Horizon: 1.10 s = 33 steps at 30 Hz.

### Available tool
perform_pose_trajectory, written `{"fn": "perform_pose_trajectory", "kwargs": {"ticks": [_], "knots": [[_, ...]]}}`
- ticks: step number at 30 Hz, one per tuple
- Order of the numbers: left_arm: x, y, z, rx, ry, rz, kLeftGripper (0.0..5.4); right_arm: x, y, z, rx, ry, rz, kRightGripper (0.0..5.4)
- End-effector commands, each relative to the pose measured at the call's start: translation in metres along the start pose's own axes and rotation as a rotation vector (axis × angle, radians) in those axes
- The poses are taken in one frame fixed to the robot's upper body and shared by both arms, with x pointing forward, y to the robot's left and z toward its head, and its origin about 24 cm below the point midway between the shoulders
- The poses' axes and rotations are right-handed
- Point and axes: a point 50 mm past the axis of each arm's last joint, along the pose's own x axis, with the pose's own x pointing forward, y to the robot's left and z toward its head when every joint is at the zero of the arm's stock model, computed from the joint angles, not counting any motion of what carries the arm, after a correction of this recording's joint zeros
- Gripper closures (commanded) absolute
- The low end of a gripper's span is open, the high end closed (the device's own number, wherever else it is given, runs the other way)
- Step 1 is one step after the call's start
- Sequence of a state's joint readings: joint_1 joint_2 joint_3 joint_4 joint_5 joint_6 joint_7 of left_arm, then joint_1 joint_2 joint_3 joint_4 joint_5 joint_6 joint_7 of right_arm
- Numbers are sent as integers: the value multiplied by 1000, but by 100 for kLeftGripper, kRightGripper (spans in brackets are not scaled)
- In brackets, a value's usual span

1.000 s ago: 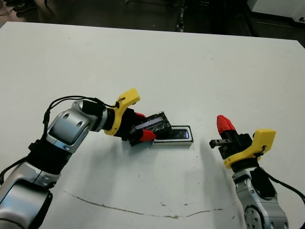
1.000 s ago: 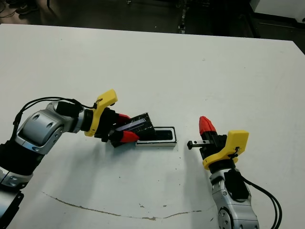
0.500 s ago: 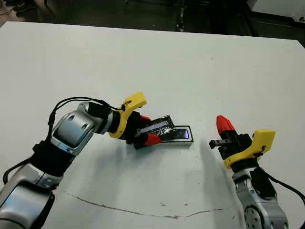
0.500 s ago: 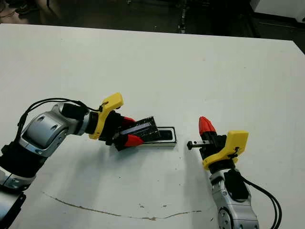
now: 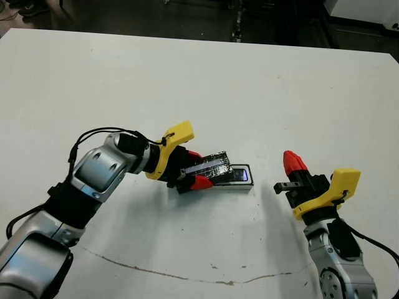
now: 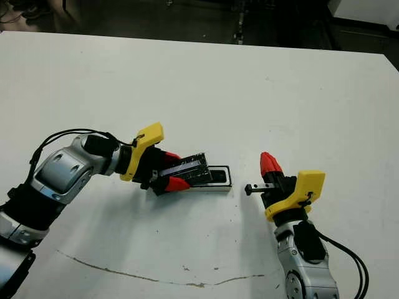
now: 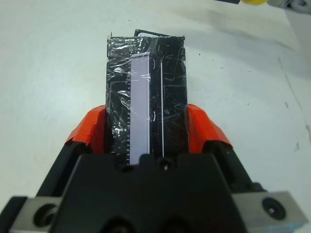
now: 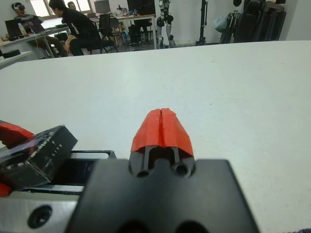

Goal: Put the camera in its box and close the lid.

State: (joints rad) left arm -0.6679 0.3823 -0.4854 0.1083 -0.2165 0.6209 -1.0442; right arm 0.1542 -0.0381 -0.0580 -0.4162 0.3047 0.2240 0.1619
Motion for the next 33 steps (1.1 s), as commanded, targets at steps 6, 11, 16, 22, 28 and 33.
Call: {"fn": "perform_pose_trajectory", "kwargs": {"ticks": [6, 11, 16, 22, 28, 33], "knots": [[28, -11, -14, -21, 73, -64, 224, -1, -4, 0, -14, 17, -14, 540], [33, -14, -13, -40, 82, -81, 224, -1, -5, 0, -19, 12, -10, 540], [36, -15, -12, -59, 80, -97, 224, -1, -5, -1, -17, 16, -11, 540], [39, -15, -13, -86, 79, -112, 224, -1, -5, -1, -17, 15, -12, 540], [44, -13, -12, -97, 85, -123, 224, -2, -5, -1, -11, 19, -15, 540], [51, -14, -11, -114, 79, -143, 224, -2, -6, -1, -17, 18, -19, 540]]}}
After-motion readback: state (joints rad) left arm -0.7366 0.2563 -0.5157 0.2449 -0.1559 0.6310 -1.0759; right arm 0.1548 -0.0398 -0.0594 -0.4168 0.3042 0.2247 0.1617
